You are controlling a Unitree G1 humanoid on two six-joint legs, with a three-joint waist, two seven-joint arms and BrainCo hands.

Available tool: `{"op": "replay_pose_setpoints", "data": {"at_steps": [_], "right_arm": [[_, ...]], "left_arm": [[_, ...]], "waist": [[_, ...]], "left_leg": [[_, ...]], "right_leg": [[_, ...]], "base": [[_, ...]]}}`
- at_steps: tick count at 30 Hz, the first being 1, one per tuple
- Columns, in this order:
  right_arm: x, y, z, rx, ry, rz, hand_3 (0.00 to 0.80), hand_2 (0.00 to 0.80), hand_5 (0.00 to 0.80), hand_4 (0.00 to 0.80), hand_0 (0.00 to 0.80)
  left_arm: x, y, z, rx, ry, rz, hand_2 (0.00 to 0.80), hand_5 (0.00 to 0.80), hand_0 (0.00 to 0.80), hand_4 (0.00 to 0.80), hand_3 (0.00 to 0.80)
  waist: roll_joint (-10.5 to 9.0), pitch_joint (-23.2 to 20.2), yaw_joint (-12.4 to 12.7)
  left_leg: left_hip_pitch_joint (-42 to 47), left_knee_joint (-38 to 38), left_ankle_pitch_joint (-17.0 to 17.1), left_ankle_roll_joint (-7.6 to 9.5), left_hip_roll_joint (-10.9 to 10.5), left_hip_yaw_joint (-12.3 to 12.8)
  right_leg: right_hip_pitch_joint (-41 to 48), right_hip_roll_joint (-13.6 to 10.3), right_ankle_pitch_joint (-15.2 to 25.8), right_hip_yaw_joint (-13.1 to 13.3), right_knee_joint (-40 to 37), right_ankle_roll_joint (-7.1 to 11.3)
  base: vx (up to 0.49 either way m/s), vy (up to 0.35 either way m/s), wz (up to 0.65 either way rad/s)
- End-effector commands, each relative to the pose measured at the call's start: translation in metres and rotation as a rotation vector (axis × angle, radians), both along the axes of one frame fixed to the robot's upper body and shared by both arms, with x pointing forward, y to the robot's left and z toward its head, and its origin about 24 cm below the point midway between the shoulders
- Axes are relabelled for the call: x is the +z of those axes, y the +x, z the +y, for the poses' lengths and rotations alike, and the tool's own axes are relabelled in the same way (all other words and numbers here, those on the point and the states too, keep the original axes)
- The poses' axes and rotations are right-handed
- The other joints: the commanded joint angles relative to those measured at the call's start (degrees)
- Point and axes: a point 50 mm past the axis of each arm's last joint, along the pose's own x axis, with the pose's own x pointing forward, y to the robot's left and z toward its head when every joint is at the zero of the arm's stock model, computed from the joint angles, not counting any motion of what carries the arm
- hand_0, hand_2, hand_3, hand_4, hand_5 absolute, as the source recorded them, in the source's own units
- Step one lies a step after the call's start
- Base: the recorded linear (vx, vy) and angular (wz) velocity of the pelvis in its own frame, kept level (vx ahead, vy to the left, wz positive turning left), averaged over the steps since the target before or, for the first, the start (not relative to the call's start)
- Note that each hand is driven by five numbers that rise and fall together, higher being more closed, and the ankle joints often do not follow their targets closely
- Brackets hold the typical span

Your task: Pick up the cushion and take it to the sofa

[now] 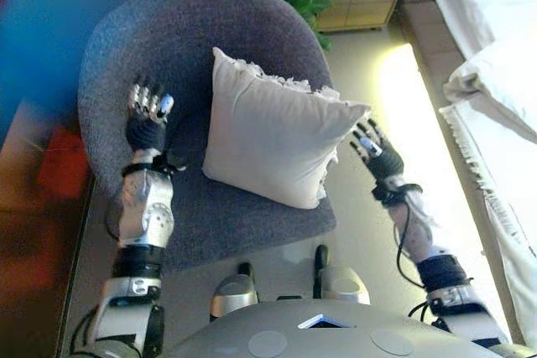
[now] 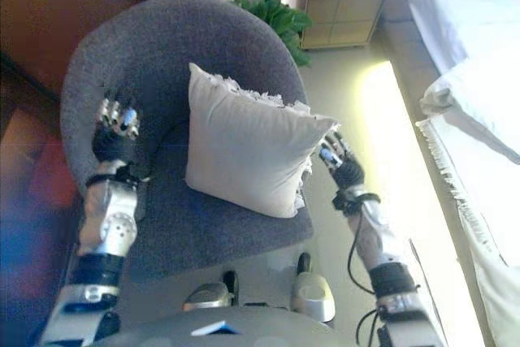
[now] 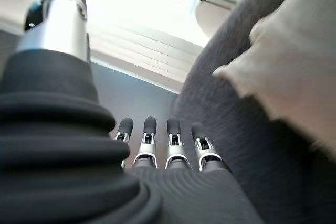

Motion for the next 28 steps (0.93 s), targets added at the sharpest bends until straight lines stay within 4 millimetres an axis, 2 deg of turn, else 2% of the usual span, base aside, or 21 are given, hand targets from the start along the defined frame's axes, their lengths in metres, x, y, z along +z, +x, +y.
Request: {"op": "replay_pose_setpoints", "data": {"at_steps": [1,3,5,8,13,17,21,28], "right_arm": [[0.018,0.001,0.004,0.012,-0.028,-0.135,0.000,0.000,0.000,0.000,0.000],[0.014,0.000,0.004,0.007,-0.066,-0.124,0.000,0.000,0.000,0.000,0.000],[0.012,0.000,0.003,-0.025,-0.026,-0.119,0.000,0.000,0.000,0.000,0.000],[0.006,0.000,0.003,-0.077,0.025,-0.110,0.000,0.000,0.000,0.000,0.000],[-0.002,-0.008,0.014,-0.022,0.107,-0.099,0.000,0.000,0.000,0.000,0.000],[-0.010,-0.010,0.020,-0.011,0.131,-0.055,0.000,0.000,0.000,0.000,0.000],[-0.018,-0.011,0.023,-0.008,0.080,0.006,0.000,0.000,0.000,0.000,0.000],[-0.021,-0.014,0.032,0.027,0.093,0.026,0.000,0.000,0.000,0.000,0.000]], "left_arm": [[0.006,-0.003,-0.008,-0.079,0.046,-0.064,0.000,0.000,0.000,0.000,0.000],[-0.006,-0.007,-0.011,-0.091,0.032,-0.012,0.000,0.000,0.000,0.000,0.000],[-0.016,-0.013,-0.013,-0.115,-0.020,0.011,0.000,0.000,0.000,0.000,0.000],[-0.031,-0.023,-0.019,-0.143,0.012,0.035,0.000,0.000,0.000,0.000,0.000],[-0.049,-0.039,-0.019,-0.167,-0.112,0.069,0.000,0.000,0.000,0.000,0.000],[-0.052,-0.041,-0.030,-0.212,-0.096,0.094,0.000,0.000,0.000,0.000,0.000],[-0.053,-0.037,-0.038,-0.243,-0.045,0.133,0.000,0.000,0.000,0.000,0.000],[-0.055,-0.034,-0.048,-0.280,-0.089,0.166,0.000,0.000,0.000,0.000,0.000]], "waist": [[-1.75,-2.1,0.4],[-1.74,-1.9,0.6],[-1.71,-1.6,1.2],[-1.61,-1.0,2.0],[-1.80,-0.5,2.5],[-2.00,-0.3,2.6],[-1.91,-0.2,2.5],[-1.99,0.1,2.1]], "left_leg": [[-4.1,0.3,4.9,0.84,-1.4,1.7],[-3.7,-1.0,5.2,1.08,-1.8,1.3],[-3.9,-2.0,5.7,1.21,-2.2,0.9],[-4.2,-3.1,6.2,1.35,-2.4,0.3],[-4.4,-3.6,6.4,1.67,-2.6,0.5],[-4.4,-4.2,6.5,1.88,-2.7,0.4],[-4.6,-4.5,6.6,2.04,-2.8,0.2],[-4.6,-4.7,6.5,2.40,-3.0,0.2]], "right_leg": [[2.7,-0.5,-2.4,-1.1,1.8,1.35],[2.9,0.0,-1.9,-1.2,0.7,1.34],[2.8,0.2,-1.2,-1.6,-0.3,1.32],[2.6,0.6,-0.3,-1.7,-1.4,1.33],[2.5,0.7,0.3,-1.9,-2.0,1.48],[2.2,0.9,0.5,-1.9,-2.2,1.62],[1.8,1.0,0.6,-1.7,-2.2,1.62],[1.6,1.1,0.9,-1.3,-2.5,1.71]], "base": [[-0.137,-0.017,0.06],[-0.155,-0.016,0.06],[-0.170,-0.016,0.03],[-0.138,-0.015,0.01],[-0.077,-0.004,0.00],[-0.059,-0.007,0.03],[-0.048,0.003,0.01],[-0.012,-0.002,0.01]]}}
